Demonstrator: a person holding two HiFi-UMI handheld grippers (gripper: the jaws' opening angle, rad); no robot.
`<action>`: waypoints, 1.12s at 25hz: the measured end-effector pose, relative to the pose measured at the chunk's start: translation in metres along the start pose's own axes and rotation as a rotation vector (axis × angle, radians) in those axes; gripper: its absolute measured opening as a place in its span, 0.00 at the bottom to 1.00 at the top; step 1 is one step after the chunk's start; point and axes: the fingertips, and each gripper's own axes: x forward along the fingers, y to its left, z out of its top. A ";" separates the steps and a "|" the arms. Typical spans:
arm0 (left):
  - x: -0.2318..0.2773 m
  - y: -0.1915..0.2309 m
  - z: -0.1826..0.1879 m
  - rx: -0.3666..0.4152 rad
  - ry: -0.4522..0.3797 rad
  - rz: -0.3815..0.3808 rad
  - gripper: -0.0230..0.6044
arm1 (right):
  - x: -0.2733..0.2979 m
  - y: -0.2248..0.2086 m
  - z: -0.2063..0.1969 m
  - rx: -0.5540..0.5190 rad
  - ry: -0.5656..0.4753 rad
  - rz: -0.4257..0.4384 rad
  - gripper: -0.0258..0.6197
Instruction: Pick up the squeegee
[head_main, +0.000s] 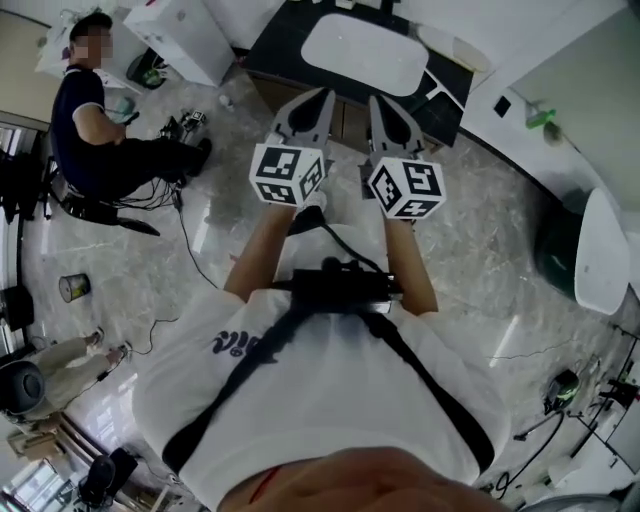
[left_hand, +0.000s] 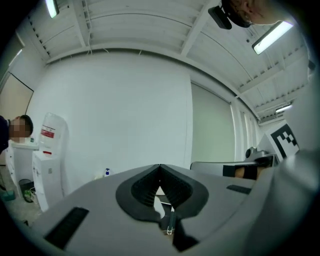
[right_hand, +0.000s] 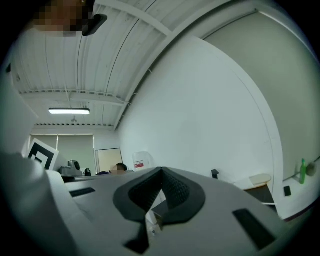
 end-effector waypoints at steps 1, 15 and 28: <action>0.013 0.005 0.005 0.006 -0.005 -0.023 0.06 | 0.009 -0.006 0.004 -0.005 -0.009 -0.022 0.04; 0.118 0.060 -0.007 -0.012 0.035 -0.268 0.06 | 0.081 -0.063 -0.014 -0.056 0.015 -0.345 0.04; 0.219 -0.004 -0.077 0.022 0.165 -0.405 0.06 | 0.042 -0.216 -0.062 0.043 0.158 -0.632 0.04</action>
